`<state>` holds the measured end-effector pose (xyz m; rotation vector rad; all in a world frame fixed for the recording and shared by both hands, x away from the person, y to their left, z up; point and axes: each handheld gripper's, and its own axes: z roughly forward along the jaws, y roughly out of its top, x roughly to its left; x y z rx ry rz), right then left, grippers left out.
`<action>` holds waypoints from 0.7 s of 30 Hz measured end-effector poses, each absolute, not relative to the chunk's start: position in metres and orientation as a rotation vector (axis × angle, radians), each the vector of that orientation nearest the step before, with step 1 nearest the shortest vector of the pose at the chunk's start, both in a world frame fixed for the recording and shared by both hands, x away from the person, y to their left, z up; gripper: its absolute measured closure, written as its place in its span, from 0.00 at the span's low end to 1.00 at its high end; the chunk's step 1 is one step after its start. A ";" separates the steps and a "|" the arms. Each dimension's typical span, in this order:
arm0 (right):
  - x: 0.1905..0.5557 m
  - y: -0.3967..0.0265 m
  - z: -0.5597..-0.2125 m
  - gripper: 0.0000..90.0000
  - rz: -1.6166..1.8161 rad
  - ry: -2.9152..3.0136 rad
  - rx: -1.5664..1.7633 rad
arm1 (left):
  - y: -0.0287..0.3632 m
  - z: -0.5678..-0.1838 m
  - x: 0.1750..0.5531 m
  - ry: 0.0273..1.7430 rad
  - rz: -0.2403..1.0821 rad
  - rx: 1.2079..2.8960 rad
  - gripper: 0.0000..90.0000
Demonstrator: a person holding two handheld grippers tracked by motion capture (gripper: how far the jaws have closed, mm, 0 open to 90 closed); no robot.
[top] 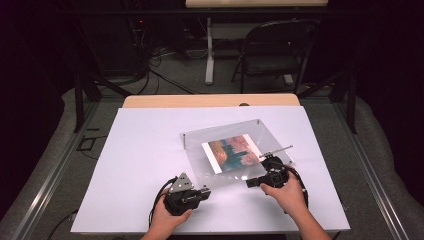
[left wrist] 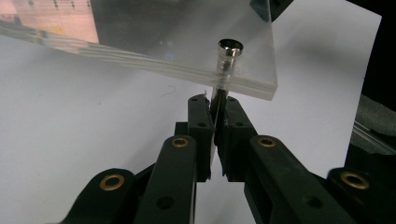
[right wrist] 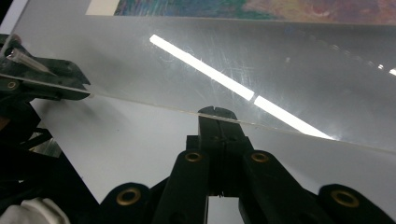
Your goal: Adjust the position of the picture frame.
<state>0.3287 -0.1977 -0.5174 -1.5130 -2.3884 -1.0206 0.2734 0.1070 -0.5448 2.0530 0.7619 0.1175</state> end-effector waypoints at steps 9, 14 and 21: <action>0.357 -0.198 -0.514 1.00 -0.931 -2.458 -1.561 | 0.096 -0.546 0.279 0.751 0.099 2.041 0.95; 0.369 -0.199 -0.513 1.00 -0.906 -2.470 -1.578 | 0.091 -0.546 0.282 0.752 0.098 2.032 0.95; 0.382 -0.193 -0.511 1.00 -0.883 -2.493 -1.605 | 0.086 -0.546 0.283 0.745 0.084 2.030 0.95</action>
